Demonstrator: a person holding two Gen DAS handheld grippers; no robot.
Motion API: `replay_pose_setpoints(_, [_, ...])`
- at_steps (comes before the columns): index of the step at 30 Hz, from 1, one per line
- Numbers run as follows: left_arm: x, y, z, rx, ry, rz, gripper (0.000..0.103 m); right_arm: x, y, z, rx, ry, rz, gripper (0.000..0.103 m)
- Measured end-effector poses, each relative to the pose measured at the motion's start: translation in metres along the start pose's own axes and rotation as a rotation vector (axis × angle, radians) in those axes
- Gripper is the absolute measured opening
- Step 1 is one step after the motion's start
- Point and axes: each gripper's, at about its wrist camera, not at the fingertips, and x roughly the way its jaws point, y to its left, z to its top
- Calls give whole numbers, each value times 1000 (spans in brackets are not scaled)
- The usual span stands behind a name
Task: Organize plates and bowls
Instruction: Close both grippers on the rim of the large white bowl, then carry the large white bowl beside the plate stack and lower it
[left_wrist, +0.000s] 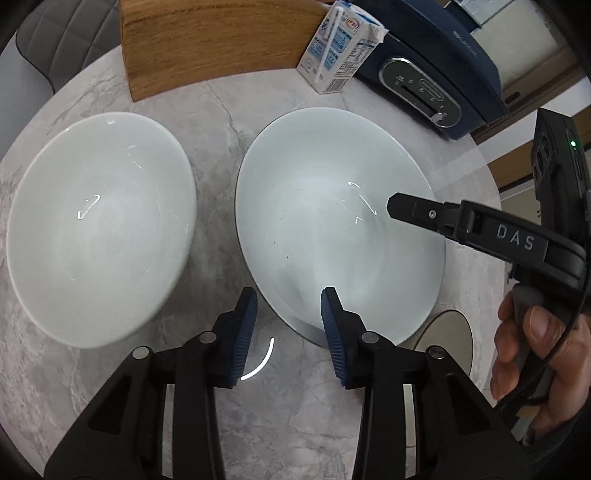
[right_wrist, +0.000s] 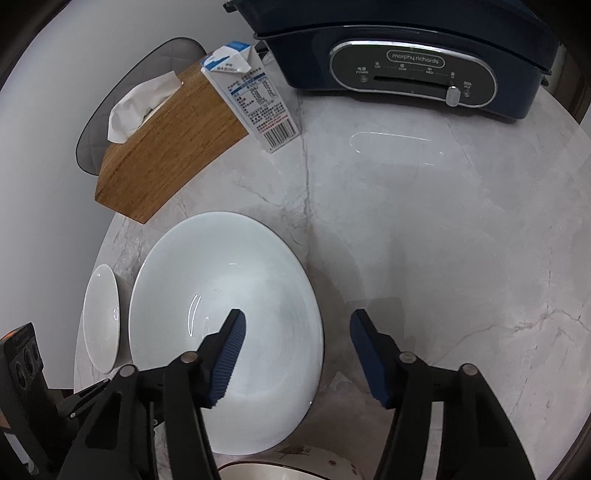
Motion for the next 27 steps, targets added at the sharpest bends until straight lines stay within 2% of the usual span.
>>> replay_pose_setpoints(1, [2,2,1,-10,5,-10,30,3,1,-1,-4,12,4,44])
replay_pose_setpoints(2, [3,4,1,-17,4,-20,25,6,3,-2,-8,22,3,32])
replay_pose_setpoints(3, [4,5,4,-21,3,-17,24,9,5,-4,-17,34,-9,25])
replay_pose_setpoints(4, [4,7,6,-27,2,-10,23,10,5,-4,-27,38,-27,23])
replay_pose_setpoints(6, [4,9,8,-26,-11,3,22,13,2,-5,-23,46,-35,10])
replay_pose_setpoints(7, [4,10,9,-25,-16,3,21,13,-2,-5,-12,49,-32,9])
replay_pose_setpoints(18, [0,8,9,0,-27,-11,18,-2,3,-10,-14,3,-59,9])
replay_pose_setpoints(27, [-43,-4,-5,52,-74,-39,18,-41,13,-23,-12,-51,-46,8])
